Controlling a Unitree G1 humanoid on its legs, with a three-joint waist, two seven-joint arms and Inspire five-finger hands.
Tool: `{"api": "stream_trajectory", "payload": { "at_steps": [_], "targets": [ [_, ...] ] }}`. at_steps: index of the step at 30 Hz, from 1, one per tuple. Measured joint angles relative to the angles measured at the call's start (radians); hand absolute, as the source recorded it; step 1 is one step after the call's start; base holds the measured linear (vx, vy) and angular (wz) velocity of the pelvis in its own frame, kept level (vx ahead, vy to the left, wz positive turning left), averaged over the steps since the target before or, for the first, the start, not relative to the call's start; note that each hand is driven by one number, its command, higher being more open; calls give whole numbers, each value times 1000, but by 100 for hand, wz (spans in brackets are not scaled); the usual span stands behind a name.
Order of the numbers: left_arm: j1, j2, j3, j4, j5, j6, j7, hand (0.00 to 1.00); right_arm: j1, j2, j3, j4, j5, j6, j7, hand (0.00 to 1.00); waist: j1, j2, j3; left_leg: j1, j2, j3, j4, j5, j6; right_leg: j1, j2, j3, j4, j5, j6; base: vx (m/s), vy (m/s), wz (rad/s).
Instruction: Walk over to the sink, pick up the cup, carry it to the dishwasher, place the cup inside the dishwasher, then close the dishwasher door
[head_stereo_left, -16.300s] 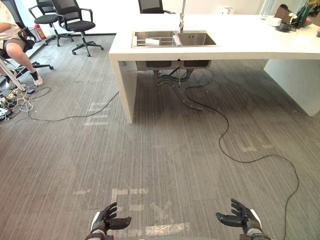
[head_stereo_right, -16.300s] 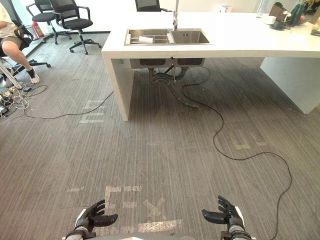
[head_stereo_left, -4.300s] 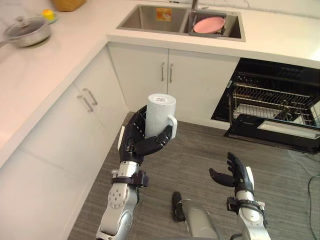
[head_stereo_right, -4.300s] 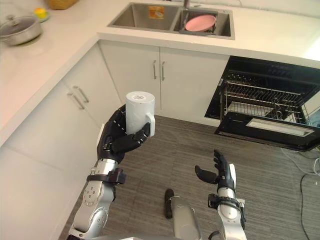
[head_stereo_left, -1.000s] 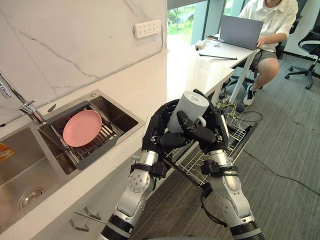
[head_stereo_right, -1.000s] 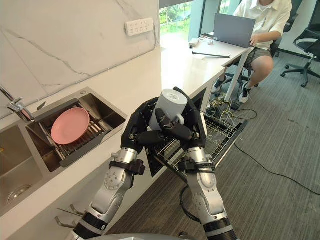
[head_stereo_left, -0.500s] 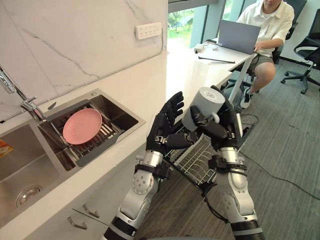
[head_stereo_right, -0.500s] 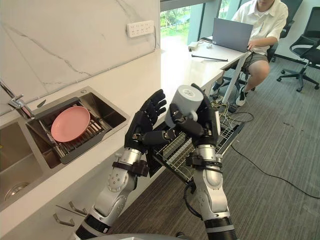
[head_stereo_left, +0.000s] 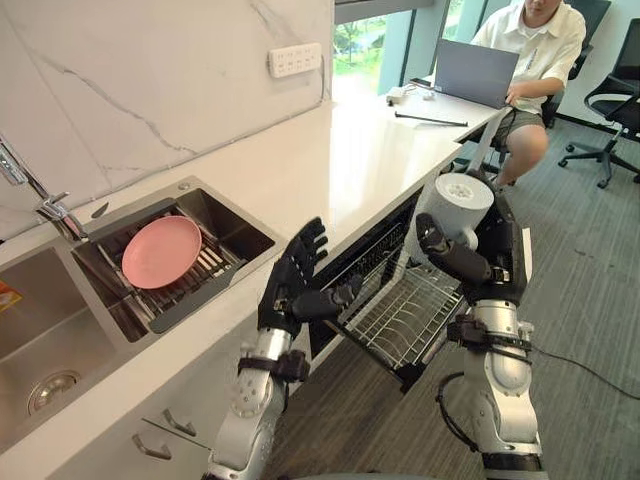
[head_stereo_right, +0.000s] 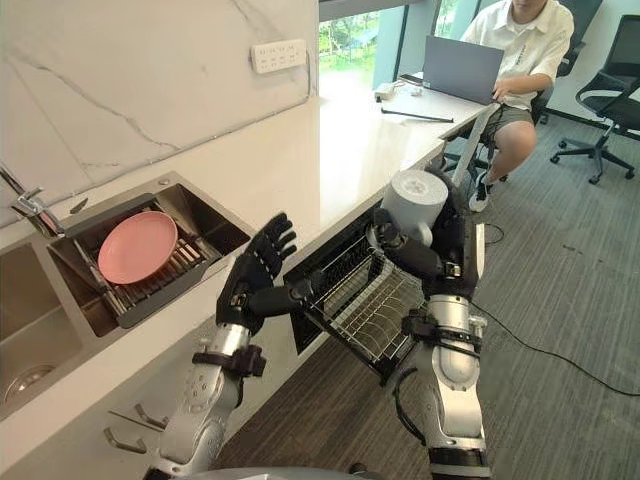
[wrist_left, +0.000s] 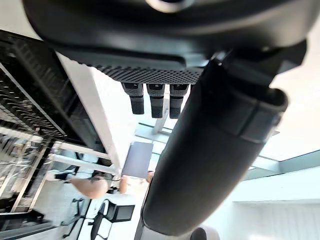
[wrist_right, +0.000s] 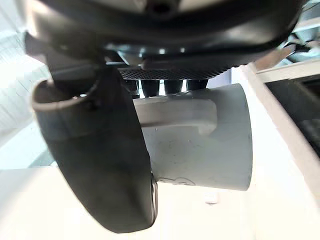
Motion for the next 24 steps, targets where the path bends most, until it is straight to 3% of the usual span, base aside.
{"api": "stream_trajectory", "payload": {
  "at_steps": [5,10,14,20,24],
  "targets": [
    [121,11,35,151,5,9,-84,90,58,-18,-55,132,-45,14,29,30,1,1,3,-14,-1,2,0,-3,0,-15,-3,-1,0,-1,1,0,0,0],
    [142,45,79,333,46,23,-99,90,53,-90,-65,256,-83,27,22,30,6,8,53,-44,1,-6,0,0,-2,-39,-6,-7,3,3,-2,-13,8,5],
    [101,62,116,427,109,24,-76,90,-47,-136,-65,373,-117,35,-11,30,14,17,140,-101,1,-24,4,23,3,-90,-6,-23,11,19,-7,-54,16,15],
    [-68,67,183,568,131,24,12,90,-332,-225,-53,561,-146,51,-69,30,50,52,290,-242,6,-49,42,52,10,-225,-10,-55,68,29,-14,-66,25,17],
    [-109,70,239,573,151,17,59,90,-471,-288,-52,630,-156,64,-101,30,57,71,353,-292,6,-64,66,61,22,-263,-14,-66,78,32,-16,-21,22,15]
  ]
}}
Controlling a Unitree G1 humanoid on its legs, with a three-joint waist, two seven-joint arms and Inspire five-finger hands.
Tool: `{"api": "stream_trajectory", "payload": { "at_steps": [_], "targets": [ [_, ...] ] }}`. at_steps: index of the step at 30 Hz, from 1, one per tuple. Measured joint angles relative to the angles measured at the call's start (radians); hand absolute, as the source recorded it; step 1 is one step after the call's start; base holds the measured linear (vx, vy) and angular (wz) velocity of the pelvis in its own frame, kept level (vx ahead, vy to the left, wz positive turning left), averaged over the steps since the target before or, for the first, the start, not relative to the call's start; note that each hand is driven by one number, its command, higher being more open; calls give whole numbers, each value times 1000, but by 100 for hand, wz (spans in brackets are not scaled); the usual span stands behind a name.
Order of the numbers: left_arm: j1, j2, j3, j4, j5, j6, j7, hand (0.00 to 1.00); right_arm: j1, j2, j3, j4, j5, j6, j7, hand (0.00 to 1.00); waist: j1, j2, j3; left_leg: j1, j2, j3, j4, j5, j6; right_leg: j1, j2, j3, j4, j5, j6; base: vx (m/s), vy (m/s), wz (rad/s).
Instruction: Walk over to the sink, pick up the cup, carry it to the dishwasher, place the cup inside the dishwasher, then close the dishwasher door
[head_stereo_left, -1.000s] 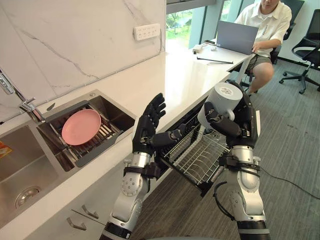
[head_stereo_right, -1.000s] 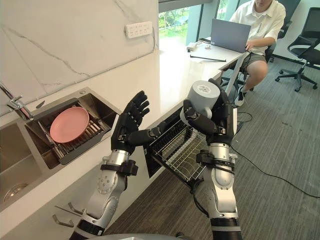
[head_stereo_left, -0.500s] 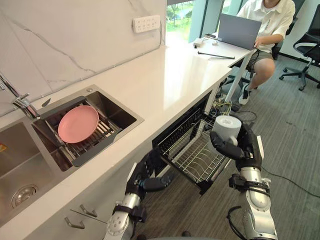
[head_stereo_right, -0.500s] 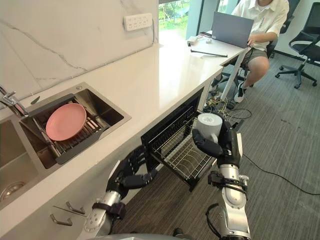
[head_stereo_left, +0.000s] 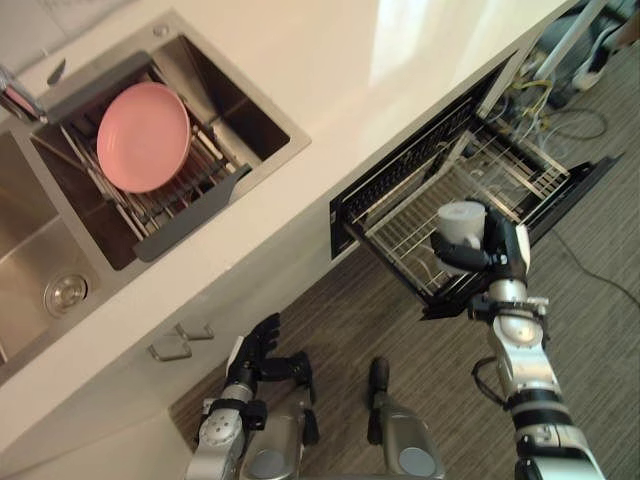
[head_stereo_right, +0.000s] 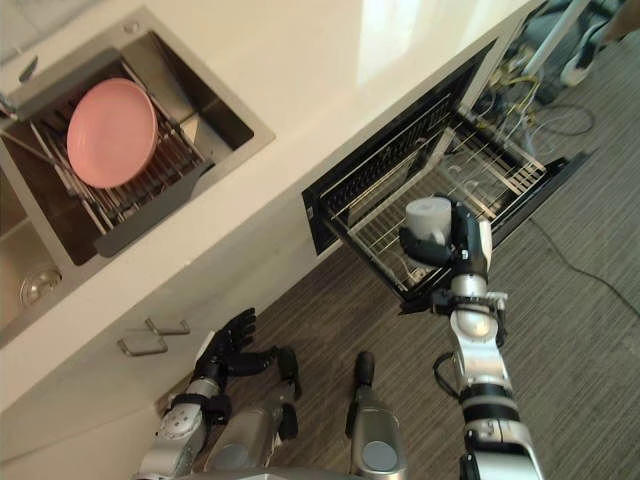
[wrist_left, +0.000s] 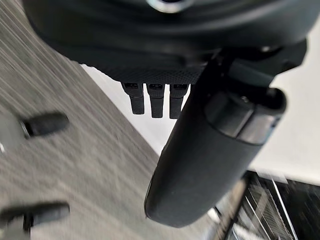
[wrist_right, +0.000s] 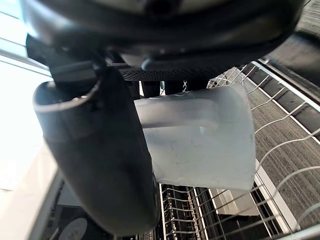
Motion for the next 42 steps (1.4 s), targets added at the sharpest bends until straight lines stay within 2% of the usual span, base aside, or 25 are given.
{"api": "stream_trajectory", "payload": {
  "at_steps": [7,10,17,18,30,35,38,41,42],
  "targets": [
    [-73,8,73,69,-6,-18,73,90,-174,-113,0,104,0,4,-75,30,24,30,64,-53,-3,-25,22,2,2,-36,-5,-21,8,0,0,12,14,9],
    [-91,8,87,84,-17,-31,81,90,-226,-121,1,160,0,5,-77,30,29,44,73,-74,-3,-33,29,2,2,-55,-7,-26,20,-2,-2,0,9,6],
    [-126,-1,92,113,-44,-37,85,90,-228,-108,41,236,2,26,-74,30,46,54,93,-80,-3,-47,34,4,5,-66,-9,-36,48,-16,-7,-8,4,5],
    [-132,-3,93,117,-44,-37,87,90,-228,-105,41,242,3,27,-74,90,47,56,96,-80,-3,-48,33,5,5,-67,-10,-38,54,-18,-8,-22,4,8],
    [-157,-8,97,146,-44,-37,105,90,-225,-46,28,266,2,43,-78,90,48,57,98,-79,-1,-52,26,15,2,-76,-9,-39,68,-24,-10,-2,0,0],
    [-148,-45,125,136,-44,-34,105,90,-56,35,-29,-22,-1,51,-99,90,45,43,106,-11,-2,-56,3,14,0,-14,-8,-47,65,-41,-9,34,-3,3],
    [-124,-45,136,123,-44,-33,104,90,80,98,-36,-224,-12,44,-107,90,24,21,98,35,-2,-68,-13,5,-12,29,-7,-58,68,-67,-8,55,-12,8],
    [-107,-45,144,121,-44,-23,102,90,169,150,-36,-333,-30,39,-104,90,17,3,89,63,-1,-66,-23,-4,-21,53,-5,-57,67,-78,-7,90,-24,-2],
    [-92,-45,149,121,-44,-16,102,90,225,184,-36,-382,-30,38,-95,90,15,-12,81,87,0,-67,-24,-9,-20,76,-4,-59,66,-87,-6,103,-30,1]
  ]
}}
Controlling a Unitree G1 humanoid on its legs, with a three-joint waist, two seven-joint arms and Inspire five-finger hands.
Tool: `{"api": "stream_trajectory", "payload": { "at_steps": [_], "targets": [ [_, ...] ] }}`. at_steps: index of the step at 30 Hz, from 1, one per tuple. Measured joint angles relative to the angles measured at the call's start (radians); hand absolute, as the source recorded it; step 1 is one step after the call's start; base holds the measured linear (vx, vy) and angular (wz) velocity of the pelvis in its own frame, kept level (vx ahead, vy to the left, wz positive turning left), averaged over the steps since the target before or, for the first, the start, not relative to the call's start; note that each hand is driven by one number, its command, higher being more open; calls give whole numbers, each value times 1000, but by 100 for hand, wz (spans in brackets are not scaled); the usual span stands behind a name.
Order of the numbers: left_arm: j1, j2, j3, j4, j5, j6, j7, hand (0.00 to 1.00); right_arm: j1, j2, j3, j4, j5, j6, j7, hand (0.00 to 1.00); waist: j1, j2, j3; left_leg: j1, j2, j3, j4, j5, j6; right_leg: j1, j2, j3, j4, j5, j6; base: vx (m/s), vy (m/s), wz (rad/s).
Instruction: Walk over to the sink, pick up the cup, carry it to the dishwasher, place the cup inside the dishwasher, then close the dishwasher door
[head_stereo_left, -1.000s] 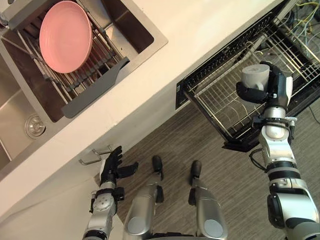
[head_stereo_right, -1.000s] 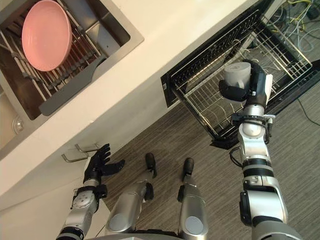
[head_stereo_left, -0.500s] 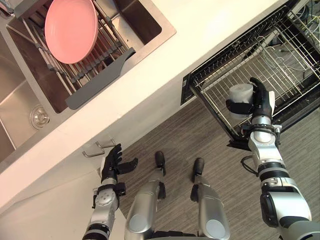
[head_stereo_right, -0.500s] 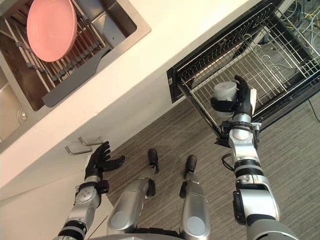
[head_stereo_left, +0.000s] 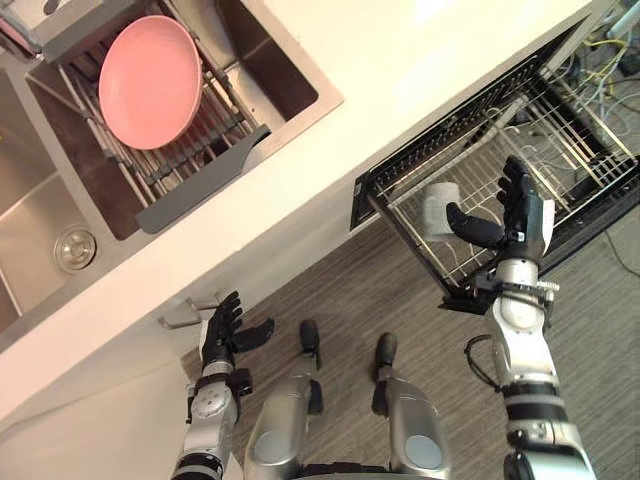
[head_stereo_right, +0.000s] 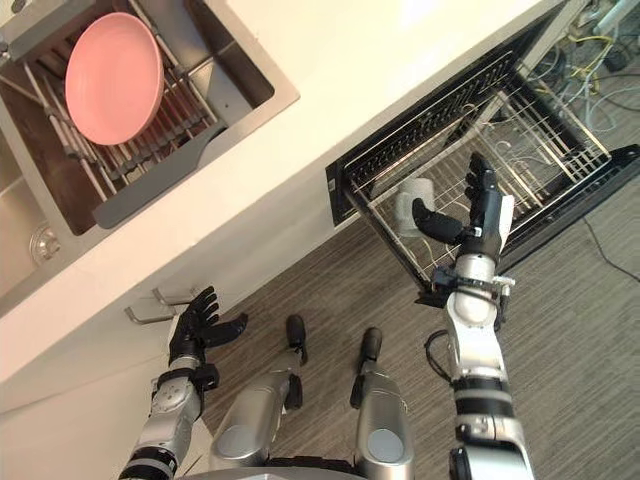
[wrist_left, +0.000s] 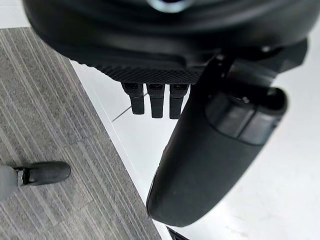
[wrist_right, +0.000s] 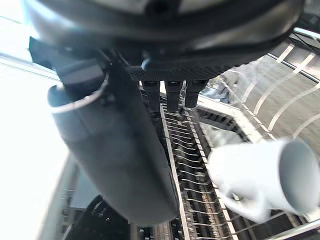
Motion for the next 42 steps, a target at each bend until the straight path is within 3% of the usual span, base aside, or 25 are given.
{"api": "stream_trajectory", "payload": {
  "at_steps": [2,5,9,10,11,12,13,14,17,20,22,23,24,26,27,29,30,31,34,39,40,42],
  "targets": [
    [32,0,5,6,1,7,-3,90,98,59,4,-81,0,-1,21,90,-4,-32,-22,42,0,-5,0,-15,-4,48,0,-8,-4,-19,0,157,-46,5],
    [41,-3,8,29,1,19,-5,90,192,89,16,-203,-2,-4,44,90,-9,-57,-62,53,-2,-22,5,-21,-10,82,0,-36,-20,-27,1,131,-38,22],
    [41,-25,23,37,2,19,-6,90,234,98,46,-344,-14,-49,66,90,-17,-65,-89,44,-7,-68,38,-29,-20,132,-5,-104,-38,-33,2,46,-20,53],
    [37,-32,23,53,2,19,-6,90,235,96,54,-376,-25,-63,69,90,-23,-61,-103,19,0,-7,64,-40,-15,147,-13,-143,-38,-38,0,-44,27,88],
    [33,-39,23,78,4,19,-6,90,233,93,60,-391,-43,-77,70,90,-29,-56,-120,5,52,175,114,-108,24,163,-14,-196,-38,-40,-1,-44,32,90],
    [34,-40,22,92,5,19,-6,90,233,91,65,-399,-51,-78,70,90,-31,-58,-132,-4,89,284,156,-134,25,167,-19,-212,-39,-41,0,13,94,97],
    [38,-42,14,116,10,20,-6,90,236,76,73,-415,-63,-86,71,90,-41,-54,-145,-9,157,469,241,-163,23,190,-31,-245,-38,-58,17,77,139,92],
    [40,-44,1,137,17,20,-6,90,233,55,74,-417,-88,-99,69,90,-46,-46,-151,-13,188,532,304,-177,15,204,-42,-274,-31,-68,31,79,173,84],
    [71,-42,-3,144,23,20,-5,90,225,35,101,-417,-122,-99,80,90,-39,-46,-165,-39,182,509,362,-219,29,208,-60,-281,-16,-79,47,37,145,34],
    [117,-40,-5,150,45,22,-4,90,223,3,143,-401,-170,-99,101,90,-36,-49,-171,-23,131,483,409,-303,49,208,-148,-292,117,-142,79,79,241,29],
    [137,-41,-6,151,51,23,-4,90,210,-24,149,-364,-184,-98,108,90,-37,-48,-172,1,107,474,412,-330,64,172,-203,-266,264,-158,62,77,226,25],
    [143,-33,-7,151,53,23,-3,90,197,-42,150,-335,-198,-97,112,90,-46,-51,-175,14,87,458,411,-341,75,108,-241,-190,423,-150,17,63,189,52],
    [143,-21,-7,151,56,25,-2,90,198,-55,149,-316,-205,-96,113,90,-60,-56,-179,25,68,423,407,-347,86,49,-245,-70,542,-147,-14,66,156,67],
    [139,-4,-7,149,56,24,0,90,197,-64,151,-303,-206,-95,120,90,-73,-61,-182,42,52,383,399,-346,82,20,-193,64,575,-194,1,114,94,76],
    [140,10,-6,143,56,24,2,90,197,-72,157,-303,-208,-95,126,90,-76,-65,-188,54,38,357,384,-338,75,3,-152,141,542,-225,8,186,8,85],
    [139,24,-6,142,56,23,4,90,198,-102,161,-303,-227,-95,139,90,-80,-66,-209,55,21,324,379,-326,79,-14,-98,220,434,-232,14,156,-40,71],
    [140,32,-7,138,56,21,4,90,199,-118,161,-303,-230,-95,144,90,-80,-74,-216,55,9,310,389,-326,78,-14,-86,238,369,-209,23,121,-73,65],
    [139,42,-8,143,57,22,3,90,200,-134,160,-302,-235,-95,146,90,-85,-84,-226,54,-10,288,407,-330,72,-11,-89,244,324,-187,66,160,-99,67],
    [158,39,0,130,58,19,3,90,200,-142,160,-302,-244,-93,155,90,-73,-63,-242,44,10,266,408,-340,54,30,-66,242,236,-175,88,161,-90,17],
    [201,19,15,129,58,20,1,90,245,-152,131,-303,-277,-89,179,90,-72,-46,-254,80,39,264,373,-337,41,129,-28,234,77,-110,79,103,-58,-8],
    [217,5,25,129,59,21,-22,90,313,-177,131,-303,-314,-87,199,90,-70,-57,-302,89,29,236,316,-301,32,162,-6,276,-38,-54,68,0,0,0],
    [217,5,25,129,59,21,-22,90,313,-177,131,-303,-314,-87,199,90,-70,-59,-303,90,29,236,315,-301,32,162,-6,276,-38,-54,68,0,0,0]
  ]
}}
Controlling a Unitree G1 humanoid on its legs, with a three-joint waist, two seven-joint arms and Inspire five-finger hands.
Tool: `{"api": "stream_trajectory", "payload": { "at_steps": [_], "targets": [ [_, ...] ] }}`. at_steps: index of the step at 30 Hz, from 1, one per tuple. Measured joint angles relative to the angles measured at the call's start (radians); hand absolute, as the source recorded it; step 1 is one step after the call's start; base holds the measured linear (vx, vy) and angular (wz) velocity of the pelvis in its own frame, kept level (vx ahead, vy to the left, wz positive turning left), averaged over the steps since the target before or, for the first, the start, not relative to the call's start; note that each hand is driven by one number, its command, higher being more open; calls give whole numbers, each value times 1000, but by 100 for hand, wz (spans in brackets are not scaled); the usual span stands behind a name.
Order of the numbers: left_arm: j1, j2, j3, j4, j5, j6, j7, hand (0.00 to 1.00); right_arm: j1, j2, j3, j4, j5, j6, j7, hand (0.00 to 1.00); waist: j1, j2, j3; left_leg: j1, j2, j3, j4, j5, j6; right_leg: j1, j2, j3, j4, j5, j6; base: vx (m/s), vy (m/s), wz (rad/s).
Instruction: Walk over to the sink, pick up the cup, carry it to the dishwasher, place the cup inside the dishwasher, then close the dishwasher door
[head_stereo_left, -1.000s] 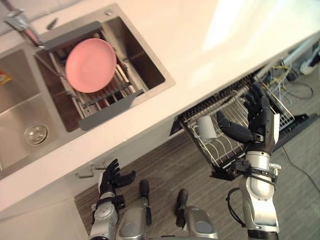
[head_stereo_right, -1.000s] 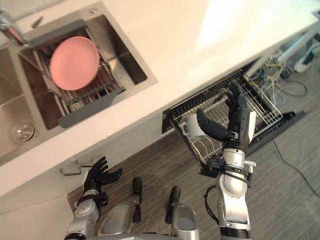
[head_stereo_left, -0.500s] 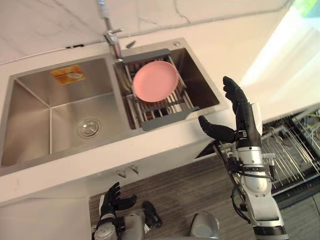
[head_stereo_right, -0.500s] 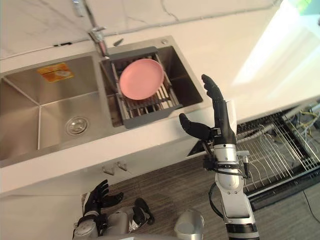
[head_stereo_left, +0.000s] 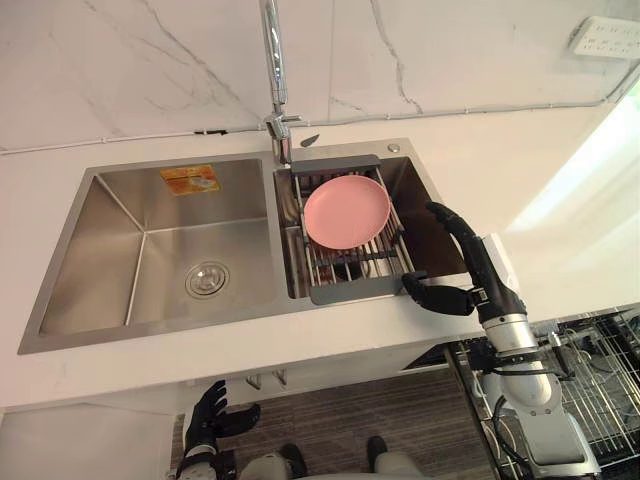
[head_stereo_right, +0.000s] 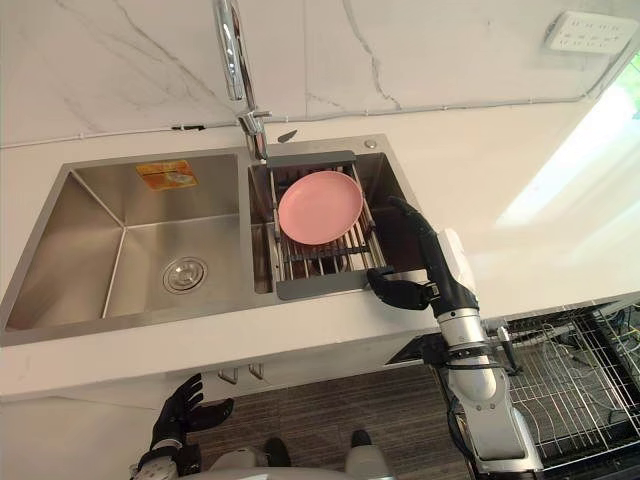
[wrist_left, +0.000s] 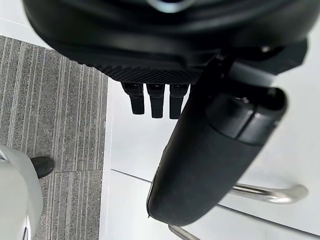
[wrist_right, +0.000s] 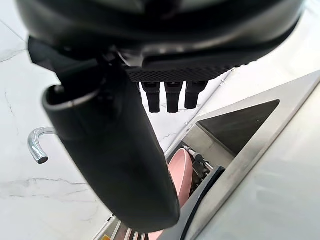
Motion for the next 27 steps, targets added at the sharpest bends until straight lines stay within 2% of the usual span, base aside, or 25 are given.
{"api": "stream_trajectory", "payload": {
  "at_steps": [5,8,15,22,27],
  "targets": [
    [0,-3,0,2,0,0,0,90,0,7,-2,1,-10,1,-3,90,0,-2,-1,6,-5,0,-15,9,0,1,-3,-2,0,0,0,-2,0,1],
    [0,-12,-2,8,0,0,0,90,0,49,-48,10,-44,12,-22,90,0,-7,-1,25,-23,-9,-58,37,1,6,-12,-17,0,0,0,-19,0,12],
    [5,-39,-22,61,-1,11,-4,90,-49,60,-188,66,-123,75,-137,90,17,-20,2,84,-55,-32,-184,110,0,19,-28,-55,-2,0,1,-35,-4,10],
    [-3,-38,-21,74,0,15,-4,90,-109,-46,-180,128,-124,72,-154,90,22,-19,1,99,-67,-68,-261,167,-4,19,-26,-93,-4,0,1,-43,-23,15],
    [-8,-37,-21,80,-1,15,-4,90,-163,-118,-100,207,-120,71,-119,90,27,-12,7,98,-70,-84,-273,179,-5,17,-24,-109,-5,0,1,-16,-7,8]
  ]
}}
